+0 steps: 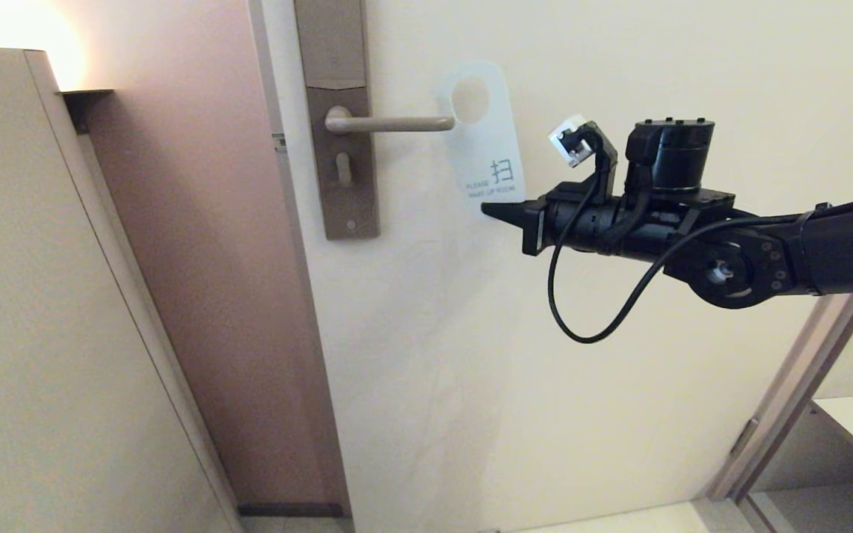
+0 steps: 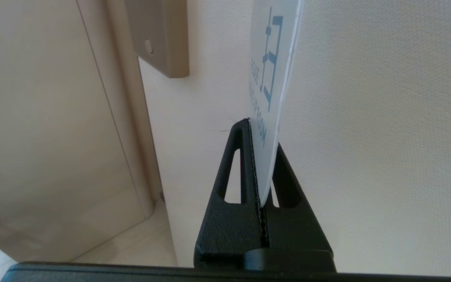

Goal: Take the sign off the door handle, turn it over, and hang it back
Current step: Hang the sign back with the other side facing out

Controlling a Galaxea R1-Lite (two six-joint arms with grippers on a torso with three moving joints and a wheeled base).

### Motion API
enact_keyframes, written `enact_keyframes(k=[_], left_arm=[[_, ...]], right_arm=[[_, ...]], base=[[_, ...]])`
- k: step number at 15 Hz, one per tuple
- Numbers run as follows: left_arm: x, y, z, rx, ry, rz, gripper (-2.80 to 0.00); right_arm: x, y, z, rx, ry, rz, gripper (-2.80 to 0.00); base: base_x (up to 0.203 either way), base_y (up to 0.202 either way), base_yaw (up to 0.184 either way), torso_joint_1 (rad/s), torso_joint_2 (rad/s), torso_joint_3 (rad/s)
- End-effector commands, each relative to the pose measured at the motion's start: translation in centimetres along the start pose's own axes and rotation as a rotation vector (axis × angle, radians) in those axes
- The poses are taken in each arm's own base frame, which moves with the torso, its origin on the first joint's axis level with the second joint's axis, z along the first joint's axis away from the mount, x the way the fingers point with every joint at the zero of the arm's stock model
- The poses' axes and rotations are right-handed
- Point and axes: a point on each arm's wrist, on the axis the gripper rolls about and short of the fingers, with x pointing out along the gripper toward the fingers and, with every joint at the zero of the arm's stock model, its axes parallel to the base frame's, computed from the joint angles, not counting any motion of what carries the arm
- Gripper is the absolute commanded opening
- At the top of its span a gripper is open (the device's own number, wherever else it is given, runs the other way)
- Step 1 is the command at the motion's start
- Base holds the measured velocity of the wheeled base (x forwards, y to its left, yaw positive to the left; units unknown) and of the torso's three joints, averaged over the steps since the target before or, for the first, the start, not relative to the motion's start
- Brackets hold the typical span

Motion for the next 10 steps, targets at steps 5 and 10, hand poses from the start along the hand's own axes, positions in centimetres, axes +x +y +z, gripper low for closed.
enact_keyframes(k=[5,10], left_arm=[[0.0,0.0,0.0,0.0,0.002,0.0,-2.8],[0.0,0.0,0.0,0.0,0.002,0.0,-2.8]], right_arm=[[0.9,0.8,-0.4,0.0,0.008,0.028,-2.8],[1.9,2.3,-0.9,0.002,0.023,0.05,-2.8]], base=[[0.0,0.0,0.0,0.0,0.0,0.0],[0.0,0.0,0.0,0.0,0.0,0.0]])
